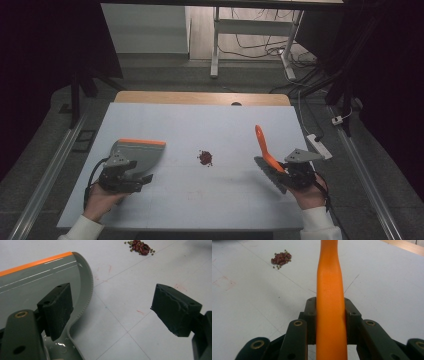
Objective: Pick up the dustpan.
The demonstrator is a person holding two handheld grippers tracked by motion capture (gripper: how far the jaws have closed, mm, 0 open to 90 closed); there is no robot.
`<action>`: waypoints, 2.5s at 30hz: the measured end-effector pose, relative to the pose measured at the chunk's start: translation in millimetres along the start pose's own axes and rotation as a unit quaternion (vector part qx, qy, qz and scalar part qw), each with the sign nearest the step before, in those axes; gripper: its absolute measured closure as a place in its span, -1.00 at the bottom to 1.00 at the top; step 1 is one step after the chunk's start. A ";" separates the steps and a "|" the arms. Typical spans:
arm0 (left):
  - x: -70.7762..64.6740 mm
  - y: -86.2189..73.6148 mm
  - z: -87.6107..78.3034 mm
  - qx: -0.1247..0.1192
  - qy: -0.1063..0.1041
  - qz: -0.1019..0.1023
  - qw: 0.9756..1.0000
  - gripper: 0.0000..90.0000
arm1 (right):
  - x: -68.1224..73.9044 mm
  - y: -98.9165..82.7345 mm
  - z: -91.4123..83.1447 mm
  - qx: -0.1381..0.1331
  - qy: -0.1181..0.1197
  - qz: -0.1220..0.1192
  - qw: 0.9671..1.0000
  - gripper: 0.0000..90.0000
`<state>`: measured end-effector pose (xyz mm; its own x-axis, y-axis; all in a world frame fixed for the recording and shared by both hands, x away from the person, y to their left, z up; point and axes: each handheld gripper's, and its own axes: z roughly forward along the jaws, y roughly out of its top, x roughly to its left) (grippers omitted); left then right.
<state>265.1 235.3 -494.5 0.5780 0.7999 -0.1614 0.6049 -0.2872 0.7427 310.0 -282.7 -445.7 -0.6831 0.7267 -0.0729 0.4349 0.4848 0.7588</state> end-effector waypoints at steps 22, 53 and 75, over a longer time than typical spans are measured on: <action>-5.5 5.9 -2.3 0.012 -0.004 0.006 1.000 -0.60 | -2.7 -0.7 -1.6 -0.006 -0.006 0.013 1.000 0.56; 5.6 26.5 -21.0 0.112 0.081 -0.114 0.984 -0.63 | 0.0 1.8 -6.9 -0.009 -0.001 0.002 1.000 0.56; 36.4 -6.7 0.8 0.180 0.056 -0.194 0.963 -0.70 | 5.8 0.3 1.4 0.003 0.005 -0.006 1.000 0.56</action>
<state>282.5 265.8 -505.9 0.2196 0.9296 -0.2960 0.9258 -0.1028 0.3638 307.0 -277.6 -446.8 -0.6943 0.7159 -0.0743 0.4306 0.4959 0.7541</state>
